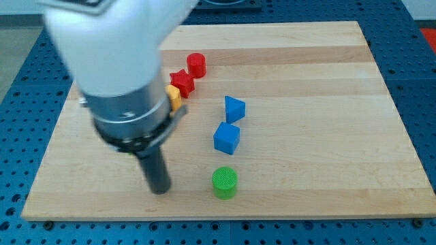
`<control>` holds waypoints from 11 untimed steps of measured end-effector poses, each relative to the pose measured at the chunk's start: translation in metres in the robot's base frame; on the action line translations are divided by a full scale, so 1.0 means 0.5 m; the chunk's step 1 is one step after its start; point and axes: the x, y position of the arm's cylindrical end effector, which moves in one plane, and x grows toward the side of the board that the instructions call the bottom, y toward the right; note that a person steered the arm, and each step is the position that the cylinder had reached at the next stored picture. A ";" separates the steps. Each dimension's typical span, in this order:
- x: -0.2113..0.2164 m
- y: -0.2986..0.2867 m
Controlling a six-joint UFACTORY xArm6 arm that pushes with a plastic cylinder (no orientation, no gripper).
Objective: Place the green star to the bottom of the yellow heart
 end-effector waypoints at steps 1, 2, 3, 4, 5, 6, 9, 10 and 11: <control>-0.009 -0.068; -0.089 -0.090; -0.187 -0.090; -0.187 -0.090; -0.170 -0.174; -0.216 -0.279; -0.504 -0.150; -0.452 -0.150; -0.336 -0.150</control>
